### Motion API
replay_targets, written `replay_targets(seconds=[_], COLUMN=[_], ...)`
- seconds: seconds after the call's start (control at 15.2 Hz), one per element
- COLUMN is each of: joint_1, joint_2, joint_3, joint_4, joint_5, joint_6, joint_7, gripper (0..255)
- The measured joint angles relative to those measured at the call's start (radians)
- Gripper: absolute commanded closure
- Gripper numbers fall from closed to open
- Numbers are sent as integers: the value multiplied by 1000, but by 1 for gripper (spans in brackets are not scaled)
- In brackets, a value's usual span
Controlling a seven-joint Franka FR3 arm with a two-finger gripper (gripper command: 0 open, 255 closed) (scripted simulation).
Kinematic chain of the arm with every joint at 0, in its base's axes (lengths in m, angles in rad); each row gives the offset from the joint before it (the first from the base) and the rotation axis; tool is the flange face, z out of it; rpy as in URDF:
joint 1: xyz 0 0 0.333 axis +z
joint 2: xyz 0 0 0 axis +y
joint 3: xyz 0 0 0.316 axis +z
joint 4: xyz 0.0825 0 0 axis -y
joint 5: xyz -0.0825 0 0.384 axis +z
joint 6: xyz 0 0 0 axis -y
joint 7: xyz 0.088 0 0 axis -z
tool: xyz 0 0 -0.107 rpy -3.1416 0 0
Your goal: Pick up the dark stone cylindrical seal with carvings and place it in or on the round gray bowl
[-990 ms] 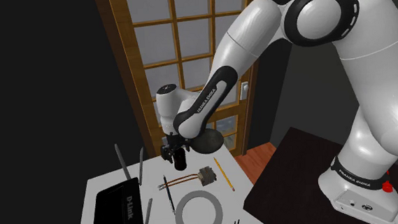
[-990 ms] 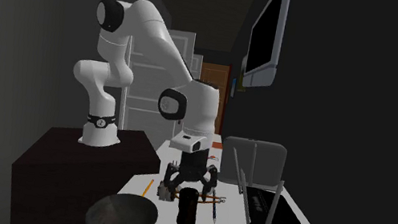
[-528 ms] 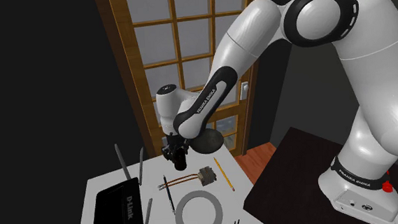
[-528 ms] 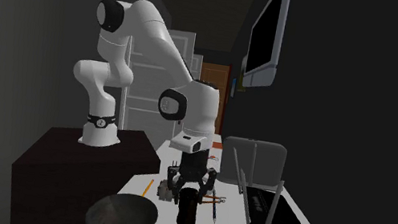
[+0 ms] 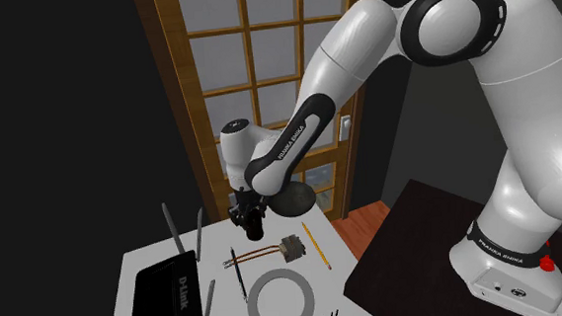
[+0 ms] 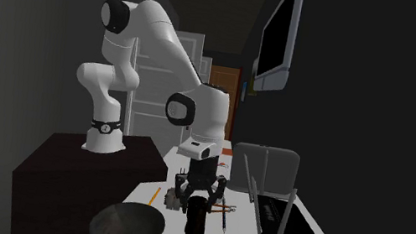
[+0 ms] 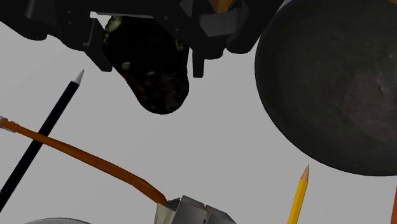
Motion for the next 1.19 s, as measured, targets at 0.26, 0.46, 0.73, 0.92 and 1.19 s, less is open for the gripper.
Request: replay_targets(seconds=[0.26, 0.46, 0.73, 0.92, 1.19], joint_1=[-7, -12, -21, -26, -33], joint_2=[-31, -58, -104, -134, -170], joint_3=[8, 16, 27, 35, 43], joint_4=[-3, -5, -10, -13, -10], joint_5=[10, 19, 34, 45, 58], joint_6=[-29, -53, -93, -119, -158], joint_7=[-8, -12, -24, -31, -40], gripper=[255, 255, 255, 255, 255])
